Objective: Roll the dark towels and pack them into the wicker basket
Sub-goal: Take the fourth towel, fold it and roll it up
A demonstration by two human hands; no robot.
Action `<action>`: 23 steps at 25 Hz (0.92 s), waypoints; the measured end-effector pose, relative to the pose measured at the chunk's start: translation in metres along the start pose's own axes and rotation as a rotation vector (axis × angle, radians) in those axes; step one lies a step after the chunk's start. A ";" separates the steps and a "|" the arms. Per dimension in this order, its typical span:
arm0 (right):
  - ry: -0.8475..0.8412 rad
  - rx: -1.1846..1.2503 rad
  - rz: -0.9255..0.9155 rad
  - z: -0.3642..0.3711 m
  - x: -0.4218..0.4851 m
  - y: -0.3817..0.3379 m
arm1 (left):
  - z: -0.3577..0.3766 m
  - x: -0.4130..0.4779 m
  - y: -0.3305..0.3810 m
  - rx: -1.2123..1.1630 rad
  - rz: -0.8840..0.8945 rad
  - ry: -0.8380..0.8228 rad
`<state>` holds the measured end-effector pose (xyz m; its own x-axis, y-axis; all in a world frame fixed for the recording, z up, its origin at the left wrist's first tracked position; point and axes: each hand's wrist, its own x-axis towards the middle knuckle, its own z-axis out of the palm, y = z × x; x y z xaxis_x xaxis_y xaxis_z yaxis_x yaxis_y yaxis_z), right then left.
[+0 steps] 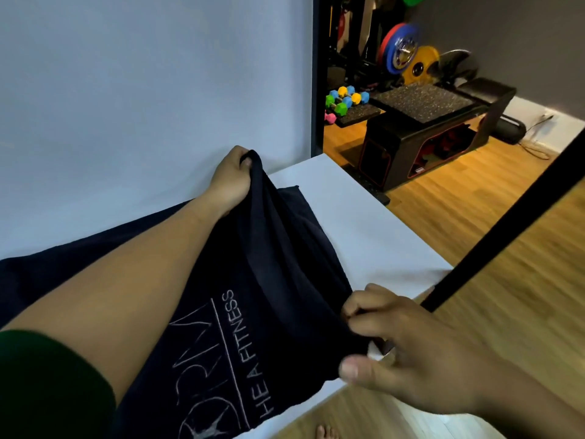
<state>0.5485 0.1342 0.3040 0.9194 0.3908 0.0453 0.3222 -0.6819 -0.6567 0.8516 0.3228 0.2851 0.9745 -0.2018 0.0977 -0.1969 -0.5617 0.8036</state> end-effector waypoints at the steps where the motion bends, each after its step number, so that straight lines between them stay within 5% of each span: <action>1: 0.038 -0.043 0.028 0.000 -0.004 0.002 | 0.001 0.000 -0.001 0.000 -0.007 0.013; 5: 0.177 0.025 0.187 0.008 -0.023 0.012 | 0.005 -0.002 -0.007 0.006 -0.016 0.046; 10: -0.159 0.029 0.339 -0.031 -0.007 0.007 | 0.003 0.000 -0.002 0.044 -0.021 -0.072; 15: 0.273 0.078 0.486 -0.044 0.131 0.044 | -0.012 -0.001 0.015 0.174 0.060 -0.165; 19: 0.136 -0.206 0.611 -0.025 0.228 0.068 | -0.025 -0.005 0.027 0.175 0.111 -0.265; 23: 0.025 -0.039 0.584 -0.042 0.260 0.069 | -0.044 -0.010 0.032 0.179 0.108 -0.306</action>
<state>0.8197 0.1624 0.3023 0.9520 -0.0704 -0.2978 -0.2314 -0.8024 -0.5500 0.8404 0.3424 0.3361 0.8755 -0.4826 -0.0253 -0.3387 -0.6501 0.6801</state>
